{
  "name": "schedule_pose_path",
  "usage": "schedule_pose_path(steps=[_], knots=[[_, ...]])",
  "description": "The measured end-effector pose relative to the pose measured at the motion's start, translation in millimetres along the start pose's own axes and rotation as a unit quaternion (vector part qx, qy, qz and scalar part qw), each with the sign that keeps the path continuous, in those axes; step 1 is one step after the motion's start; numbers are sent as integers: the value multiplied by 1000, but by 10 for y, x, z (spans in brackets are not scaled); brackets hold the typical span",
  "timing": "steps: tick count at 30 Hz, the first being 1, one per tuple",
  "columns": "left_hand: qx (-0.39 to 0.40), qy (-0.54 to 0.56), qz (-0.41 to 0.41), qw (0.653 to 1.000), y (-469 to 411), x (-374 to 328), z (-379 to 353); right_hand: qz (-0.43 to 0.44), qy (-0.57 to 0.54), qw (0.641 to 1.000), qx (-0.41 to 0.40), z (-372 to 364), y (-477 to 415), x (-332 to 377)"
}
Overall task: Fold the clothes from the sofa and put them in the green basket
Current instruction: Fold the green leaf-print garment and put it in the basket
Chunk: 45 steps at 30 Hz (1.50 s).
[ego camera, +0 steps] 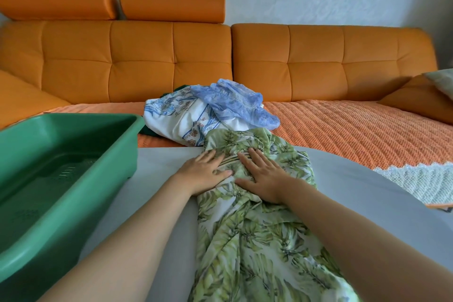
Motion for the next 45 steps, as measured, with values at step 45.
schedule_pose_path(steps=[45], knots=[[287,440,-16,851,2794,-1164,206,-170,-535,828,11,696,2179,852]])
Point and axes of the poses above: each hand's wrist, its own y-axis away from the middle knuckle, its own z-axis out of the back of the hand, x = y × z, the point moved 2 cm from there along -y, towards the middle knuckle, and after that the axes turned 9 degrees about y, right-handed, at the moved point
